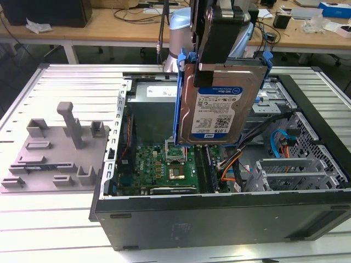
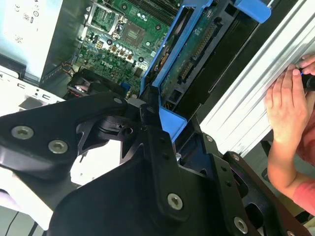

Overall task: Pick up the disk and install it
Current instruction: 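Insert the disk into the insertion slot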

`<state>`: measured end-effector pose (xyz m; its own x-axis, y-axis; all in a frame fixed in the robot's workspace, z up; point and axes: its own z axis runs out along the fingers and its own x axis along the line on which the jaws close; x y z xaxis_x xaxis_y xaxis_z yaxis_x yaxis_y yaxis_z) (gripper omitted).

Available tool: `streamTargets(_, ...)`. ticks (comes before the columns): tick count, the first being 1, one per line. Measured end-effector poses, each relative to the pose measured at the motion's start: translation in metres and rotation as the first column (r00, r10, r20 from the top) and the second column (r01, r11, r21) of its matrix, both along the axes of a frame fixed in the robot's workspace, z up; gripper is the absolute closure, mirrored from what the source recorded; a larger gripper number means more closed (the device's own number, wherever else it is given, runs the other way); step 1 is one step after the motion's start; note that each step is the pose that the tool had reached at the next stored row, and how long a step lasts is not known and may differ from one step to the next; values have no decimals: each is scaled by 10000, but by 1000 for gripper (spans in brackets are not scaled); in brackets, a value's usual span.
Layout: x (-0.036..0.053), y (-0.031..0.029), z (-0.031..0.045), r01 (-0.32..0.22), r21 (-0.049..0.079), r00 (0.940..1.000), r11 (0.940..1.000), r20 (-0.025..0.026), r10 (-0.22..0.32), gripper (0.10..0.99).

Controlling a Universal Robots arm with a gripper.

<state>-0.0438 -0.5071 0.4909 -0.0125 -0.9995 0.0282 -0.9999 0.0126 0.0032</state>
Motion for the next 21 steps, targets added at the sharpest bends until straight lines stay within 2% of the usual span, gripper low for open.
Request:
streamTargets(3,4,0,0,-1,0,10000,10000,0,1,722)
streamTargets(6,73,-4,0,1,0,10000,10000,0,-1,722)
streamTargets(9,195,-26,0,1,0,10000,10000,0,-1,722)
streamTargets(15,527,-130,0,1,1,10000,10000,-2,-1,722)
streamTargets(16,636,-171,0,1,0,10000,10000,-2,-1,722)
streamTargets(21,1042,-312,0,0,0,10000,10000,-4,0,722)
